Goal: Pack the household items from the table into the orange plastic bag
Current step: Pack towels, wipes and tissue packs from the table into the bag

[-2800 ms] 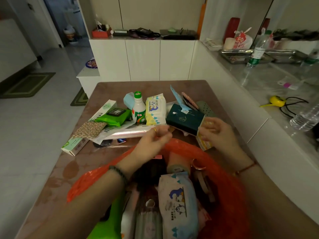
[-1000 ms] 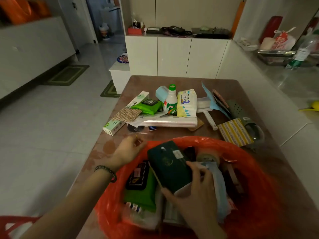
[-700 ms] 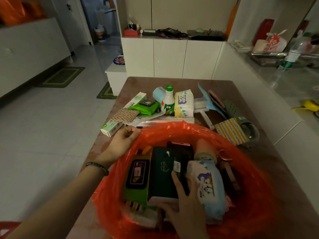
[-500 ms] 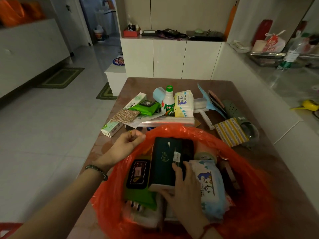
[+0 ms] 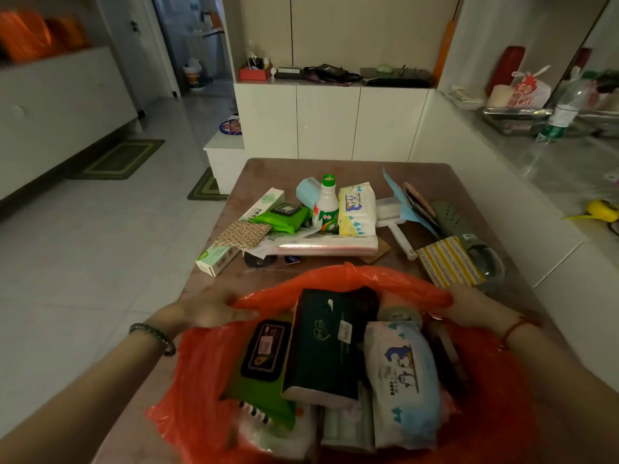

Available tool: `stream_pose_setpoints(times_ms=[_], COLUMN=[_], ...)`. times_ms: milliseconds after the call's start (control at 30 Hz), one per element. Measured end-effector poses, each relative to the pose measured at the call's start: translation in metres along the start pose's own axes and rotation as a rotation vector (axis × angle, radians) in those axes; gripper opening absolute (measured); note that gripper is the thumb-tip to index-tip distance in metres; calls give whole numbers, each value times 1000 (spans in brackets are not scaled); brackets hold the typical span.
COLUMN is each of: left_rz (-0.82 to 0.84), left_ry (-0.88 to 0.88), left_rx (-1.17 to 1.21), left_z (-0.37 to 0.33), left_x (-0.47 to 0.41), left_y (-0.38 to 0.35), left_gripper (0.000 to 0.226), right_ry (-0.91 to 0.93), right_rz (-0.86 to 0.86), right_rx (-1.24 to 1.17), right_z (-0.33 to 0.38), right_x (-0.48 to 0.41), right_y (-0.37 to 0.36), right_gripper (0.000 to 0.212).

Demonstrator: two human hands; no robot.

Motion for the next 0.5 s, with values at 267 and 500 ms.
stream_pose_setpoints(times_ms=[267,500], left_rz=[-289,-470], left_ry=[100,73], left_rx=[707,845], left_z=[-4,-22], left_x=[-17,-37], left_y=[47,87], left_gripper=[17,10], right_ry=[149,182], right_rz=[-359,-562], right_rx=[-622,-895], right_z=[32,33], right_x=[-10,-19], right_y=[81,103], right_gripper=[27,34])
Point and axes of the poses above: each hand's wrist, its own x-axis away from the middle knuckle, its own y-axis out of the back of the hand, z = x × y, the point moved 9 cm from there along -x, towards the middle knuckle, and after that the axes turned 8 degrees about -x, right-handed, at the moved point
